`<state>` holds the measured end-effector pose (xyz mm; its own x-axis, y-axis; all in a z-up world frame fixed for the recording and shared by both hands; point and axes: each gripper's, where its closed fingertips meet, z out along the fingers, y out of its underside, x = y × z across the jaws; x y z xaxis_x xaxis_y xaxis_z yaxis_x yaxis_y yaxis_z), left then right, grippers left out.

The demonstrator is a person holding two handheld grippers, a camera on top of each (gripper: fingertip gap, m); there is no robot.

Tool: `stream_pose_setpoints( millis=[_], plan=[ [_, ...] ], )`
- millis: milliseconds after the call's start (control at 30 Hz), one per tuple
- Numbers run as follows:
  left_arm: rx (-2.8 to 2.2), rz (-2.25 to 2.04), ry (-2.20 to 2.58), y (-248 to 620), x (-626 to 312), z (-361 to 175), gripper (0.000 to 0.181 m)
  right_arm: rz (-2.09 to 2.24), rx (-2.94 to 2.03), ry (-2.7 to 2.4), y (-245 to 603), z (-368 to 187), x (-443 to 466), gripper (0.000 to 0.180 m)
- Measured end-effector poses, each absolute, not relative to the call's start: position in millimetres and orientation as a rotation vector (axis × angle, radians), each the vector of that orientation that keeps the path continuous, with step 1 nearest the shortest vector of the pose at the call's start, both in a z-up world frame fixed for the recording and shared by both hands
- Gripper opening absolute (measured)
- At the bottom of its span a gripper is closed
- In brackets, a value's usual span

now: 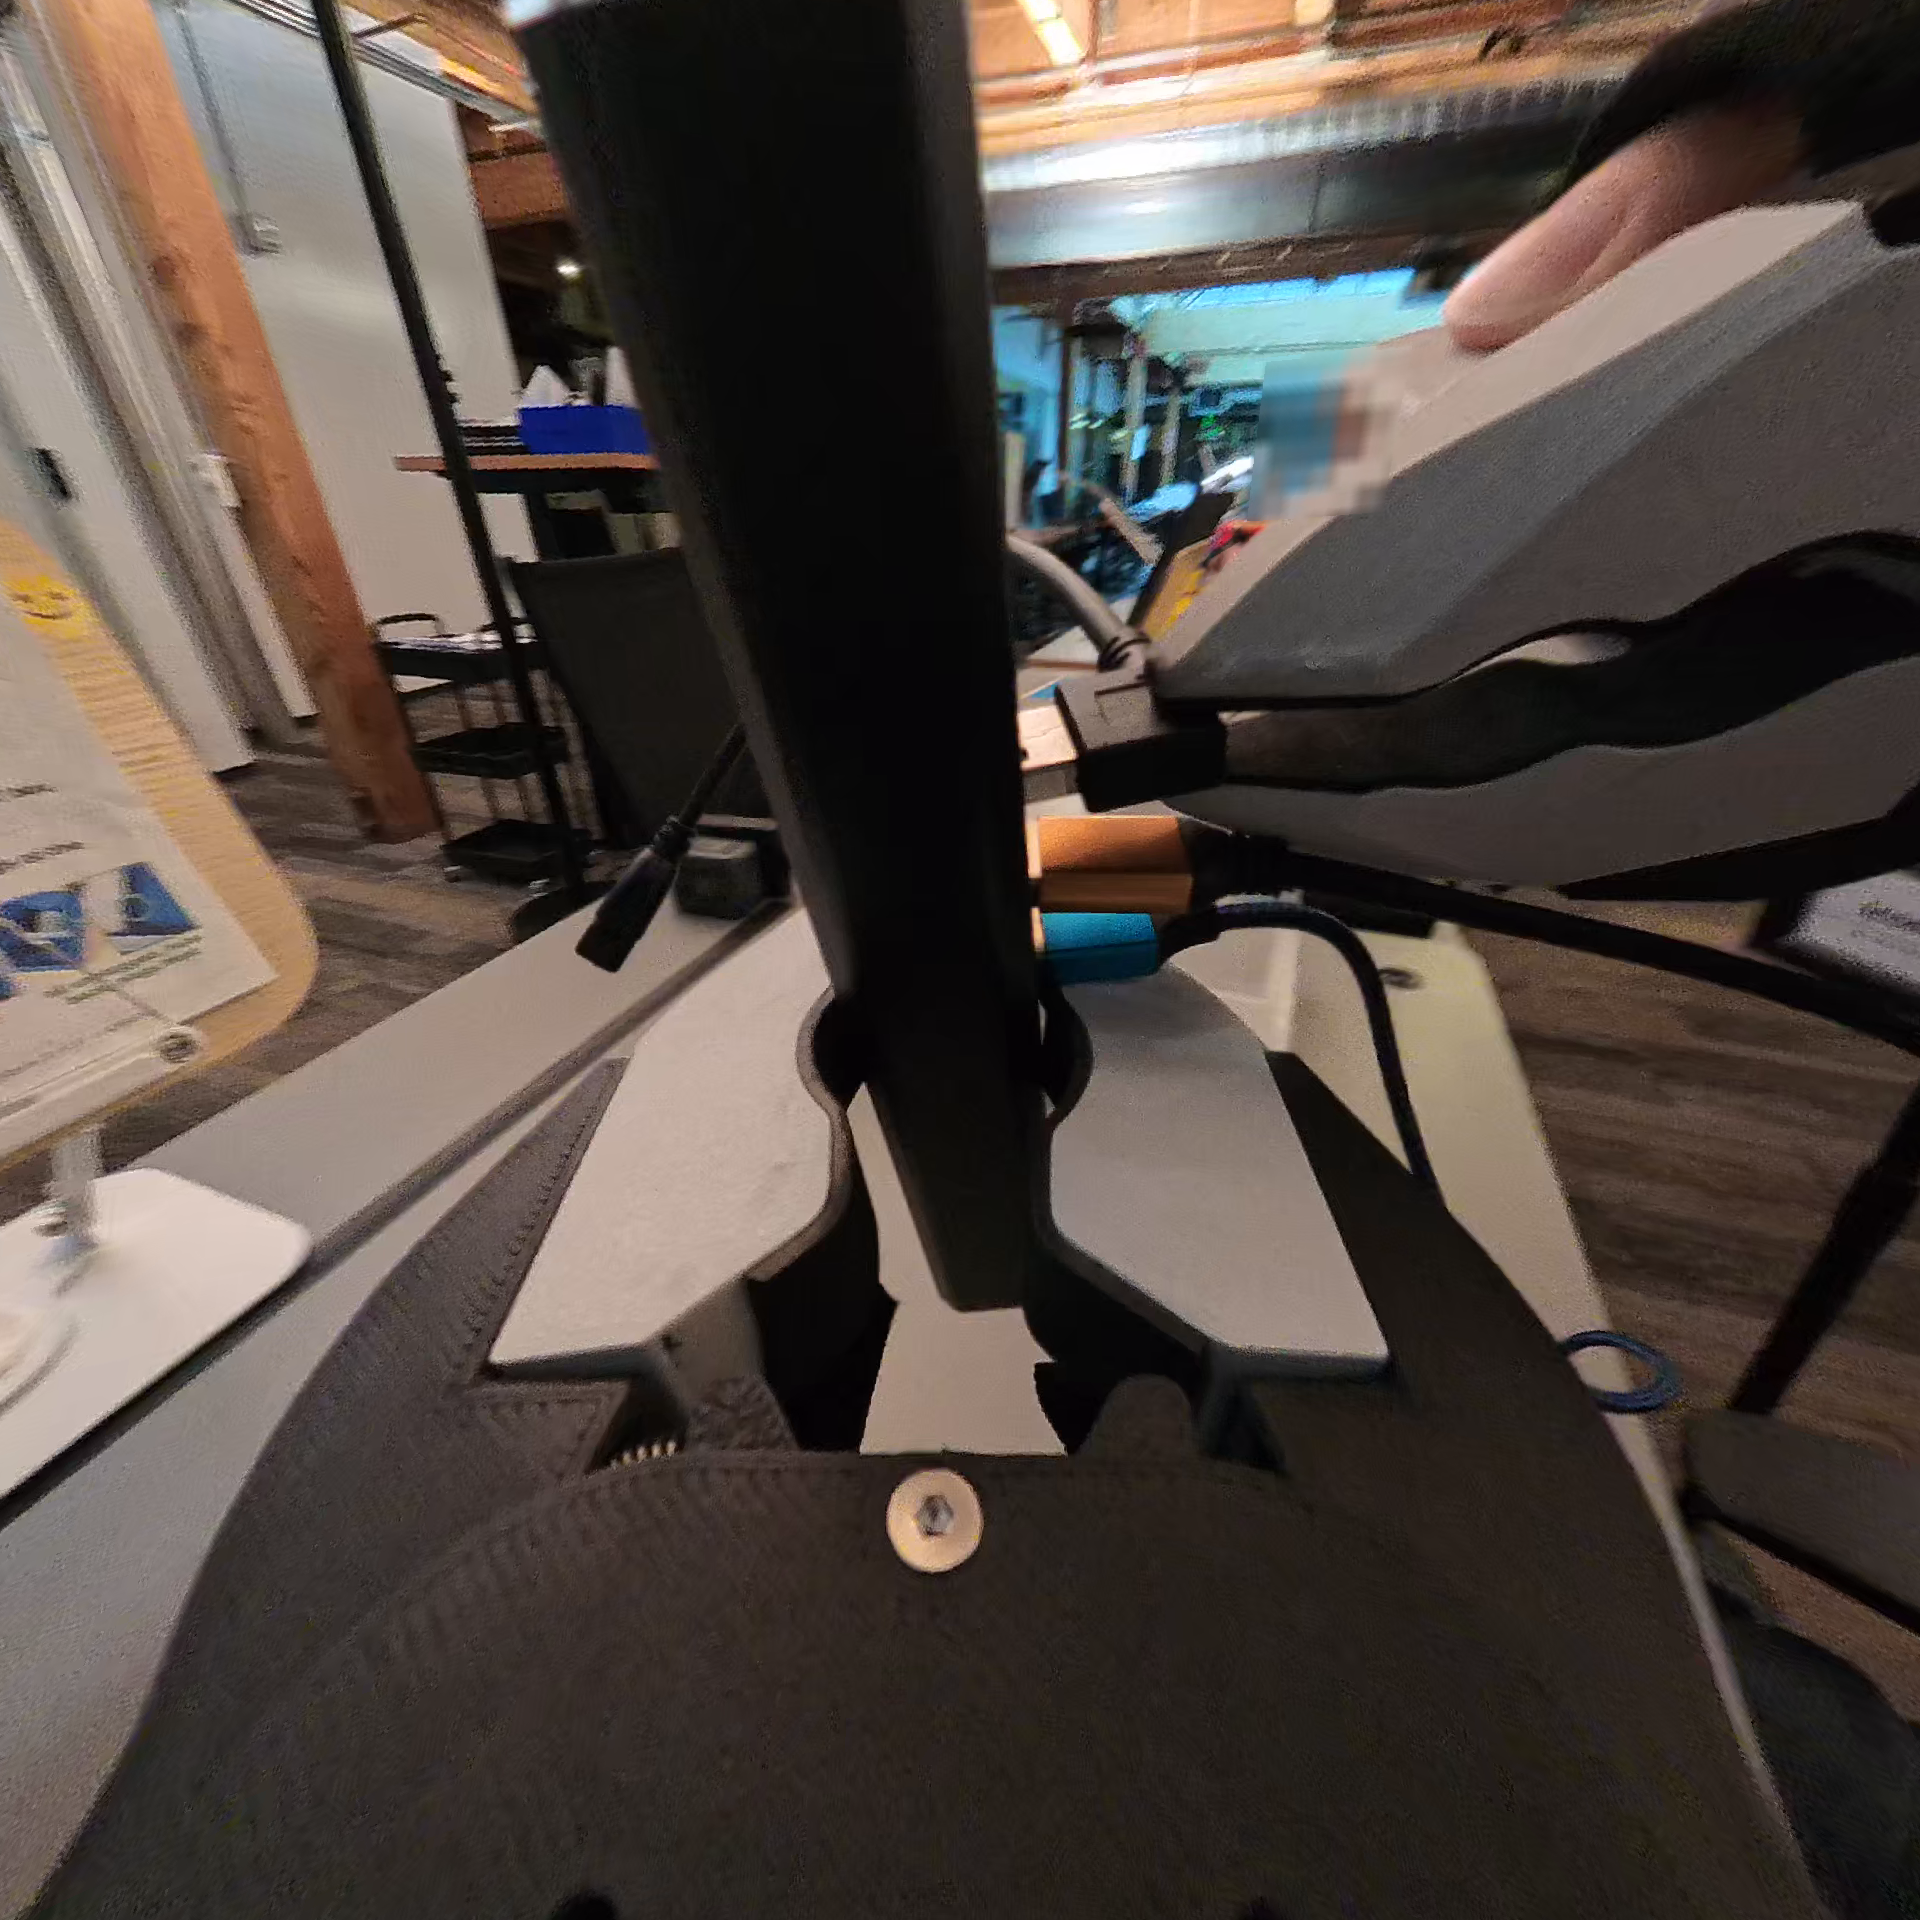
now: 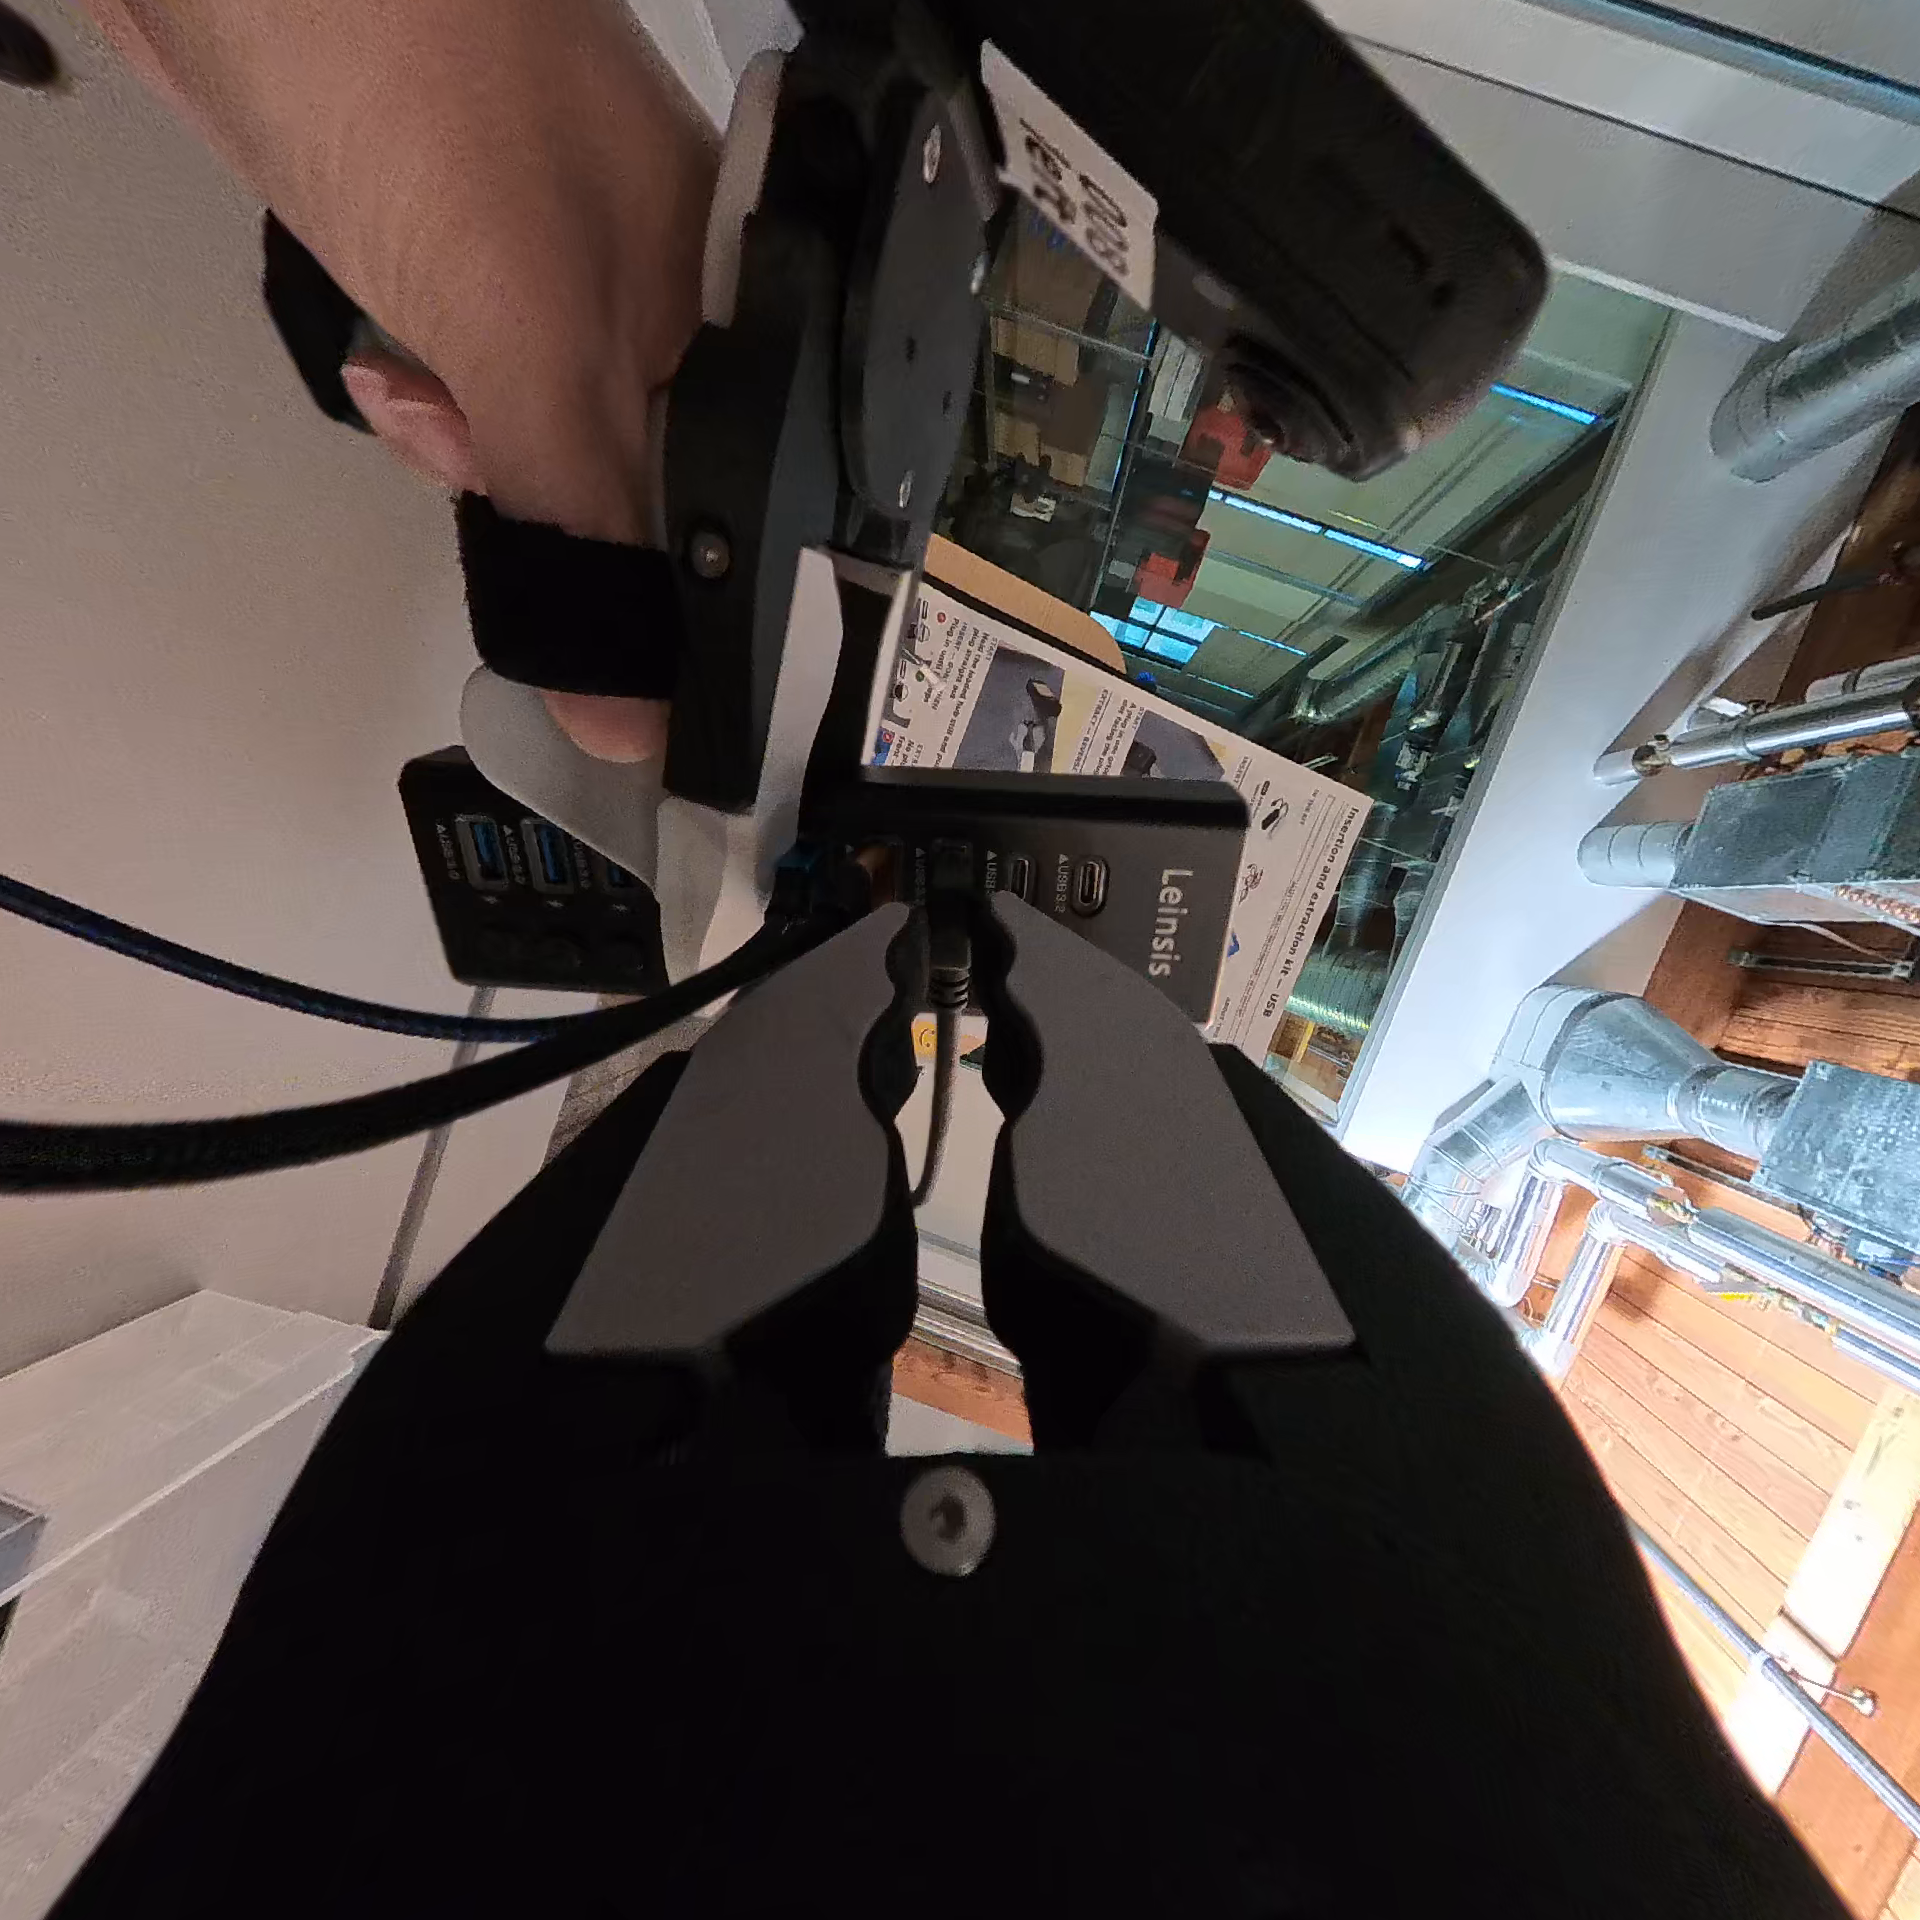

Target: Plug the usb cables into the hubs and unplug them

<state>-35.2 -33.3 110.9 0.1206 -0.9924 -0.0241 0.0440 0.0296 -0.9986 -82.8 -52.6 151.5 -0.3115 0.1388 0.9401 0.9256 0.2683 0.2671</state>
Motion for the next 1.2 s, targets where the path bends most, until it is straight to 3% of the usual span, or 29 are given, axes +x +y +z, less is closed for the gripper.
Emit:
stream_pose_setpoints(
  millis=[300,1033,1200],
  plan=[
    [-1.220,-0.888,1.031,-23,-47,120,0.029,-1.269,-0.878,-1.670,-55,158,-92,0.008],
    [-1.251,-0.989,1.039,-28,-47,122,0.029,-1.130,-0.995,-1.609,-55,160,-85,0.008],
    [-1.274,-0.863,1.001,-17,-52,120,0.029,-1.336,-0.922,-1.649,-50,158,-88,0.008]
  ],
)
